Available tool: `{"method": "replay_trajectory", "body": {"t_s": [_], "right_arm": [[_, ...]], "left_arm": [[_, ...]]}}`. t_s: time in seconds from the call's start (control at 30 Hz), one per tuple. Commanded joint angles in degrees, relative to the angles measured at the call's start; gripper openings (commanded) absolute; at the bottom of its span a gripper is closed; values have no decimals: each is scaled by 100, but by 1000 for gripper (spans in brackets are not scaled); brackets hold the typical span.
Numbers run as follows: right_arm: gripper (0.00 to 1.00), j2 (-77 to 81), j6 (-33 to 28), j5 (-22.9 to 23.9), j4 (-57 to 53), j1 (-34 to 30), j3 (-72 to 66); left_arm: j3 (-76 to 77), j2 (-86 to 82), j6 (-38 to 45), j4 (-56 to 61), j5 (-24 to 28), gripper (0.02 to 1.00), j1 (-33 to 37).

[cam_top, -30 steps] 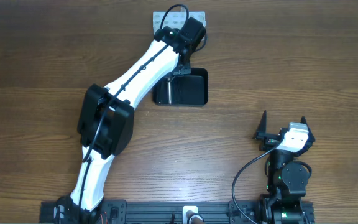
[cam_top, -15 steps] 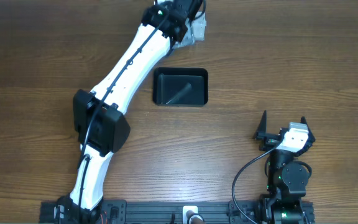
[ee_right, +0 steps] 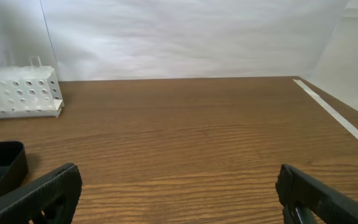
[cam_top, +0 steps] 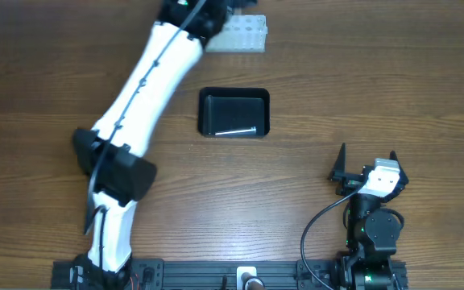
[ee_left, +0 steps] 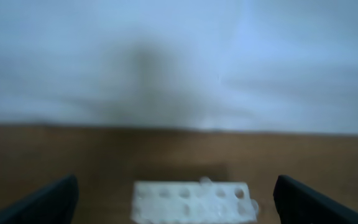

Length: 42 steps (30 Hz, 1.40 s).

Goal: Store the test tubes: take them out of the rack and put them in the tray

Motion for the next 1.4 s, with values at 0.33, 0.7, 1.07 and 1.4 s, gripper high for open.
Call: {"method": "replay_trajectory", "body": {"t_s": [0.33, 0.7, 1.07, 1.4], "right_arm": [[993, -31, -7, -26, -15, -42, -33], [991, -31, -7, -26, -15, -42, -33], [991, -31, -7, -26, -15, -42, -33], [991, -31, -7, -26, -15, -42, -33]], "left_arm": [[-1893, -2983, 1580, 1029, 1211, 1000, 1526], [-8070, -7484, 1580, 4076, 1976, 998, 2865], [-12058, -11438, 1550, 4581, 2144, 1000, 3276], [-12760, -12056, 1508, 4599, 2492, 998, 3209]]}}
